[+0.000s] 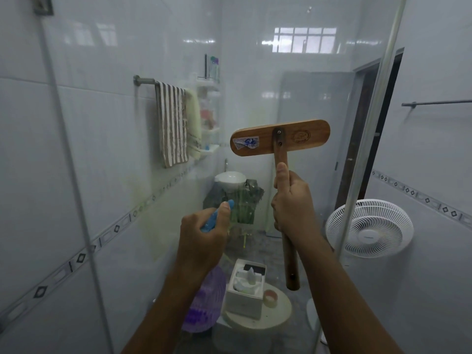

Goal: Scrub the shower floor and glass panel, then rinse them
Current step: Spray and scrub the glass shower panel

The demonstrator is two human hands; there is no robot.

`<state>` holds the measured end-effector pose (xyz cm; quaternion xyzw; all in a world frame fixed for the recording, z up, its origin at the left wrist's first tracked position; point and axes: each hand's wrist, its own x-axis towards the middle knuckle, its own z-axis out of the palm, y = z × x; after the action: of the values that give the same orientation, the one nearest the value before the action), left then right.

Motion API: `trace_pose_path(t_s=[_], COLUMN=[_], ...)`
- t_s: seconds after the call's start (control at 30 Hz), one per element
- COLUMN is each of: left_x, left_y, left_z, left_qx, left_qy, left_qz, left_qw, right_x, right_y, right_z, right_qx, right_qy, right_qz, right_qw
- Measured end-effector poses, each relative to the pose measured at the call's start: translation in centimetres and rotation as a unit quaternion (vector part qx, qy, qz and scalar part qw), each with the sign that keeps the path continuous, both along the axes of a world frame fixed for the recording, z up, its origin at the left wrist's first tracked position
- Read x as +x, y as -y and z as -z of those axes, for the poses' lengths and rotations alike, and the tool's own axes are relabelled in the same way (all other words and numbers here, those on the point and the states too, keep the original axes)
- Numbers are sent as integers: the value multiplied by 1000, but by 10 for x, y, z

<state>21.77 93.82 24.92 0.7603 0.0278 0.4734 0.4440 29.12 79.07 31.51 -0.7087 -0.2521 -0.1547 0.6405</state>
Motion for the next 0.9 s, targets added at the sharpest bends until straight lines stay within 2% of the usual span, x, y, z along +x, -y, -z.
trace_pose_path(t_s=[0.23, 0.5, 0.63, 0.77, 0.83, 0.9], left_x=[2, -1, -9, -19, -23, -26], left_y=[2, -3, -9, -11, -13, -19], left_z=[-2, 1, 3, 10, 15, 18], left_qx=[-20, -46, -31, -37, -38, -40], left_qy=[-10, 23, 51, 62, 56, 48], left_qz=[-7, -35, -72, -78, -82, -86], left_qw=[1000, 998, 996, 994, 994, 994], right_x=[1, 4, -7, -43, -53, -50], right_y=[-4, -12, -23, -35, -35, -36], right_z=[8, 24, 97, 204, 221, 199], right_qx=[8, 0, -27, -75, -90, -65], right_qy=[9, 23, -3, -123, -155, -142], right_qz=[-1, 25, 10, -9, -7, -18], right_qw=[1000, 999, 1000, 990, 984, 988])
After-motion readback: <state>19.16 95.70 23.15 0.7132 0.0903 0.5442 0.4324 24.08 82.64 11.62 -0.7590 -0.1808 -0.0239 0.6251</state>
